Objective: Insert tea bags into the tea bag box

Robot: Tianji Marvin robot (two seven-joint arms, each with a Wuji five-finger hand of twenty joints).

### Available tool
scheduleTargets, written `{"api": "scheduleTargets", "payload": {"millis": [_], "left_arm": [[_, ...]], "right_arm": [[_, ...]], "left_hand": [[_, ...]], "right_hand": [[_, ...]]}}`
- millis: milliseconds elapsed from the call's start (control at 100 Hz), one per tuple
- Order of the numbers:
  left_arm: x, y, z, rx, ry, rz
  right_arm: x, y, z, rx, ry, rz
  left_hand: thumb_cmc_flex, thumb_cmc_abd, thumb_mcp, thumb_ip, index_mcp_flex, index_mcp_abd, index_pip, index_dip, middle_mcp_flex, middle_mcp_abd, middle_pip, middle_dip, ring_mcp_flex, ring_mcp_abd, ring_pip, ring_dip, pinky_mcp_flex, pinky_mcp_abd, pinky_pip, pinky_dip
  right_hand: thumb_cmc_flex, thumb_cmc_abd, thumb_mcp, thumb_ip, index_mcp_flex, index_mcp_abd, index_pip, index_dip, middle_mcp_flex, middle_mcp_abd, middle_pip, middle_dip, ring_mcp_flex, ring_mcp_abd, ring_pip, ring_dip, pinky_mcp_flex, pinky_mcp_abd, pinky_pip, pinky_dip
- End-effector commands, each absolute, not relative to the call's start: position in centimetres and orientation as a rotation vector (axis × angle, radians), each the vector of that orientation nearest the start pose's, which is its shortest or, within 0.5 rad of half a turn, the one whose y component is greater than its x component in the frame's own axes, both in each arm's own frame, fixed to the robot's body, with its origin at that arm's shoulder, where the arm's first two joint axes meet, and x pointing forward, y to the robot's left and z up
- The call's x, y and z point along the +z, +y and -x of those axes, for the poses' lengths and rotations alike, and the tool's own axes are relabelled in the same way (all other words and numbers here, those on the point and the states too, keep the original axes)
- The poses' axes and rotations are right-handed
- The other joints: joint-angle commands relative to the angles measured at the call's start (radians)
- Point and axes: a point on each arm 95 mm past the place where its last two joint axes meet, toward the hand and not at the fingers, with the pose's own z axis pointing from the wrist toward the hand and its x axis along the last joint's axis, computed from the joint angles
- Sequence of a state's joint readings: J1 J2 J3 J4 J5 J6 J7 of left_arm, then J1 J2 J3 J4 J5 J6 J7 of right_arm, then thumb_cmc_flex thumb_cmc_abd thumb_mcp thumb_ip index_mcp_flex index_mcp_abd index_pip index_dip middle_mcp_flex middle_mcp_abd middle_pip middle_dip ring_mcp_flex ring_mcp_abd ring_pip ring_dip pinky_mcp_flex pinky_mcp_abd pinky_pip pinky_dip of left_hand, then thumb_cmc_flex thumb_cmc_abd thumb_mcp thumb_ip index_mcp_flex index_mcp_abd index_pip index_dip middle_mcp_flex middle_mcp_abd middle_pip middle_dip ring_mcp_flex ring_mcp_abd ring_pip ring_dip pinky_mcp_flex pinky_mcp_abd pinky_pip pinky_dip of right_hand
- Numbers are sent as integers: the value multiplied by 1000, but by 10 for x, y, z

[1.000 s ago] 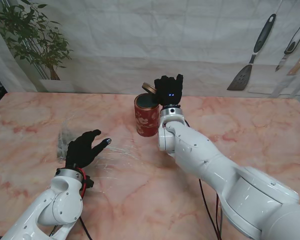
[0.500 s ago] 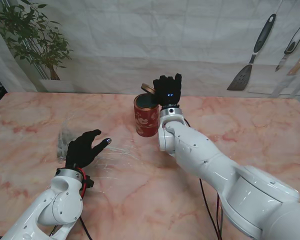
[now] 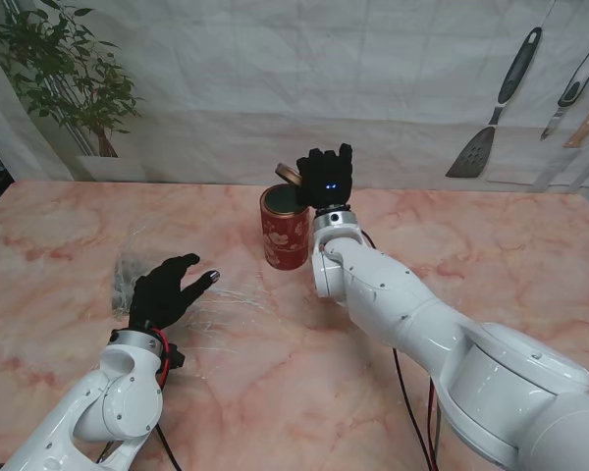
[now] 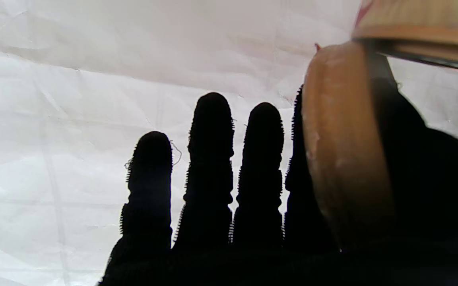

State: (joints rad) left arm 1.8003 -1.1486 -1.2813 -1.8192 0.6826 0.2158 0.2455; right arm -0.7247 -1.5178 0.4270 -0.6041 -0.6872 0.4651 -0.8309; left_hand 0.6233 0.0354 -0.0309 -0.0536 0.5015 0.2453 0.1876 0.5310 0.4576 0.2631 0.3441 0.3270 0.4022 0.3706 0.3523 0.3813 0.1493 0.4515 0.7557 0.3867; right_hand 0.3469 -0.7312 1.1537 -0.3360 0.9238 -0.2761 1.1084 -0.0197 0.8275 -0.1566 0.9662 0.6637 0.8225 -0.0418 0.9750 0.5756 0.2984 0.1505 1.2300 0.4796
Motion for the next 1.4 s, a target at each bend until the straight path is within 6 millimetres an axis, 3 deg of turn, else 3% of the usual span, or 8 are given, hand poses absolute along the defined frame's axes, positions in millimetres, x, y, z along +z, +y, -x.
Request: {"api": "scheduleTargets", "payload": {"millis": [0, 1070, 1390], "left_arm": [[-309, 1, -344, -1620, 974, 1582], [-311, 2, -344, -1629, 959, 1607], [-311, 2, -345, -1629, 962, 1611]], "right_arm": [[-279, 151, -555, 1388, 1029, -708], [-288, 154, -556, 1324, 1164, -584], [-282, 154, -557, 1301, 1166, -558]], "left_hand": [[12, -2, 4, 33, 20, 3, 4, 4, 6, -22, 6, 17, -6, -24, 6, 3, 0, -23, 26, 18], [17, -4, 4, 33, 26, 2, 7, 5, 9, -22, 8, 18, -3, -24, 8, 4, 0, -24, 27, 18], [21, -4, 5, 33, 29, 3, 9, 7, 12, -20, 10, 19, -3, -24, 9, 5, 0, -25, 28, 19]], "right_hand": [[-14, 29, -11, -24, 16, -76, 11, 13, -26, -20, -5, 2, -18, -22, -10, 14, -18, -22, -12, -19], [-4, 91, -22, -13, -43, -143, -12, 25, -78, -56, -27, -14, -33, -48, -36, 7, -16, -34, -30, -36], [-6, 91, -27, -14, -128, -122, -47, 33, -119, -60, -36, -20, -48, -59, -45, 4, -18, -40, -34, -45]]}}
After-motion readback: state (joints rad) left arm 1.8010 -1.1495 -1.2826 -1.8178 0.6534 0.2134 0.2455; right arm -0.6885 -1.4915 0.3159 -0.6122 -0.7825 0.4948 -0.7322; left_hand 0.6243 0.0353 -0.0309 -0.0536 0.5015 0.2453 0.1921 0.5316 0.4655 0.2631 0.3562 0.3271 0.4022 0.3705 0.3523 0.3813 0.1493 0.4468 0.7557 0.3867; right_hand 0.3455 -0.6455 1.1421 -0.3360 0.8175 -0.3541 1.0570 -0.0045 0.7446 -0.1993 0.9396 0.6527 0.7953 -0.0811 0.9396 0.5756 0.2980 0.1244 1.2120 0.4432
